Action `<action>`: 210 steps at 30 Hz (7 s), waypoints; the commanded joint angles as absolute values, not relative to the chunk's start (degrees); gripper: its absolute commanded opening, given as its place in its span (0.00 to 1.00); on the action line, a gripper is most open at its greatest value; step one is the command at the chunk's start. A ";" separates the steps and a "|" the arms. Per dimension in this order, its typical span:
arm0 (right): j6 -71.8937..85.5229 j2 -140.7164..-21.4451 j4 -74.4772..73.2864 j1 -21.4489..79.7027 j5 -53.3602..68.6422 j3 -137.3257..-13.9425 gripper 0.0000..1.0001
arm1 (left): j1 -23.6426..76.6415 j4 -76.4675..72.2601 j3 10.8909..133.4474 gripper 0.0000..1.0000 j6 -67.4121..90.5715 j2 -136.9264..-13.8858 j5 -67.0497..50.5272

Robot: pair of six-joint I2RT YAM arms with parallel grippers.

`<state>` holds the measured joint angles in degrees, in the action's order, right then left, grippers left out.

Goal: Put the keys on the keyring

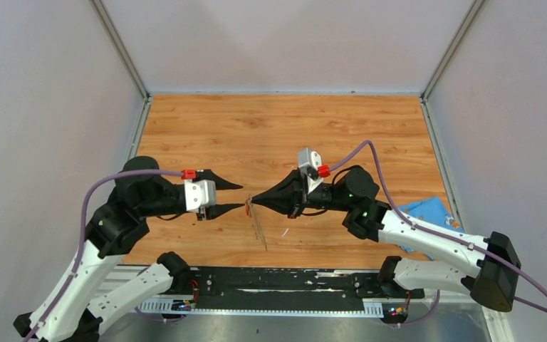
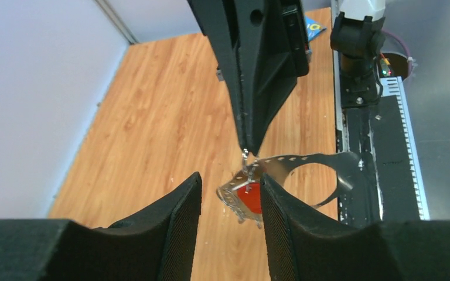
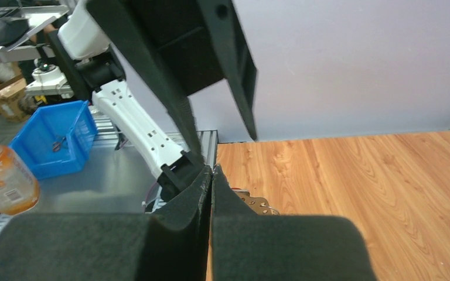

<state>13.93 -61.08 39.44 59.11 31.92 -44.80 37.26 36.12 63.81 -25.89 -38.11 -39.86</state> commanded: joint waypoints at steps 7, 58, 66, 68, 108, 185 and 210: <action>12.43 -60.65 41.76 59.30 35.98 -47.04 0.00 | 37.35 37.09 65.31 0.38 -18.52 -44.64 -43.95; -22.40 -82.68 -37.98 57.92 33.01 -95.05 0.21 | 38.13 52.91 75.21 0.00 -31.87 -55.89 -38.23; -18.66 -83.22 -33.08 57.92 32.82 -93.36 0.21 | 38.67 52.91 74.78 0.00 -31.63 -56.36 -38.14; -18.43 -82.98 -32.41 57.90 33.10 -92.90 0.10 | 38.67 52.91 74.68 0.00 -31.87 -56.34 -38.14; 17.52 -60.52 48.02 56.51 32.93 -43.33 0.00 | 38.85 52.82 77.36 0.44 -45.38 -50.53 -38.60; 4.85 -59.26 16.75 56.43 20.96 -49.71 0.00 | 42.13 36.74 60.83 0.80 -23.25 -42.16 -13.12; 6.95 -91.84 40.90 43.17 35.31 -51.17 0.00 | 0.18 31.97 59.41 1.00 -12.63 -63.45 -15.44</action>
<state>6.70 -94.35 36.71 45.87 33.50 -56.21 0.73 37.08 63.31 -12.84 -64.66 -15.38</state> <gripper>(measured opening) 0.007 0.999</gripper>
